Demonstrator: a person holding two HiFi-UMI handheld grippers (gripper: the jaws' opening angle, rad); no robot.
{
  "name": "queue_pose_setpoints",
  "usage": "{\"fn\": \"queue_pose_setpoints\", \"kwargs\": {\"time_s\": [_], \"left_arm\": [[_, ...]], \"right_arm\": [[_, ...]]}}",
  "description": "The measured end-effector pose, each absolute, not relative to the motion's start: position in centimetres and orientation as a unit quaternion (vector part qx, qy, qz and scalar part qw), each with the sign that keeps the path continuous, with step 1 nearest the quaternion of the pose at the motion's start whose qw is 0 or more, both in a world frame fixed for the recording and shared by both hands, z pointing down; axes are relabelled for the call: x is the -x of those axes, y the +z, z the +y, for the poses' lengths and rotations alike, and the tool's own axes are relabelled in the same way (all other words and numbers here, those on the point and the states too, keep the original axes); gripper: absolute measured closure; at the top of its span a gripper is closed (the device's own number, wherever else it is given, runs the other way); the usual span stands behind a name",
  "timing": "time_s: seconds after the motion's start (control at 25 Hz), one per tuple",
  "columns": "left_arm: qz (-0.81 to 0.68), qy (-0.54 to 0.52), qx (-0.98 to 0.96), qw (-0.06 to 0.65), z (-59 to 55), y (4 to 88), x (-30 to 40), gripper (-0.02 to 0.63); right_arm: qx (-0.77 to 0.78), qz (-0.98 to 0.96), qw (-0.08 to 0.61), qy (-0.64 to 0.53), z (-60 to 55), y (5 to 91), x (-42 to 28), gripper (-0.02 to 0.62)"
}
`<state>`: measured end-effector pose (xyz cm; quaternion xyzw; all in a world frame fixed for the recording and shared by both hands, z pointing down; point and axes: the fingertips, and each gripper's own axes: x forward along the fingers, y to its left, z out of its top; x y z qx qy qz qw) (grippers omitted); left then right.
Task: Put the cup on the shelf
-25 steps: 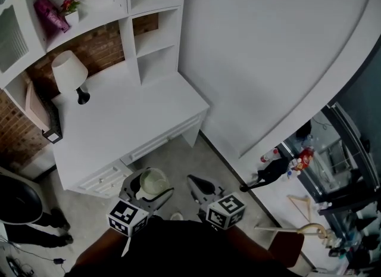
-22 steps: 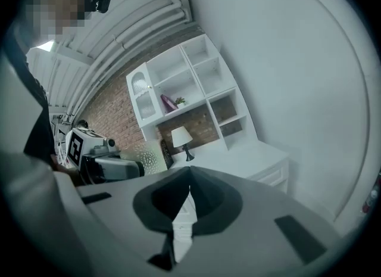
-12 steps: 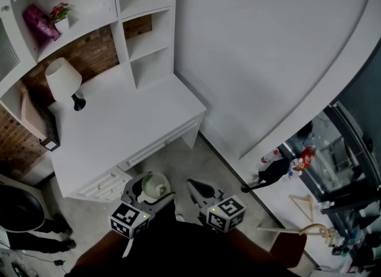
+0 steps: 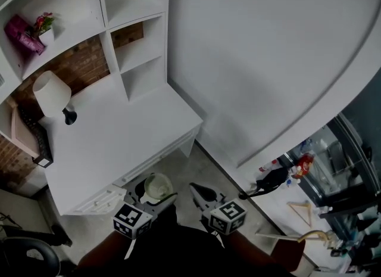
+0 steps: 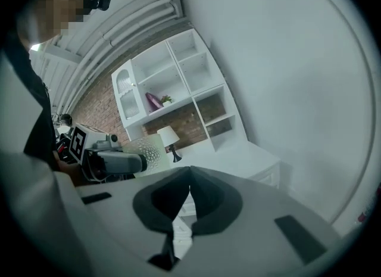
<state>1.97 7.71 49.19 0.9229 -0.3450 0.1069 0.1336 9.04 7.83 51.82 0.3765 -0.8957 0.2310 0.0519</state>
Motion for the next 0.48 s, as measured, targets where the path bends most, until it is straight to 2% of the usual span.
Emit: {"fn": "queue_pose_setpoints", "kwargs": {"time_s": [0.48], "left_arm": [[-0.363, 0.097, -0.920, 0.111, -6.4, 46.9, 1.1, 0.221]], "right_arm": [[-0.377, -0.905, 0.059, 0.191, -7.2, 48.6, -6.6, 0.591]]}}
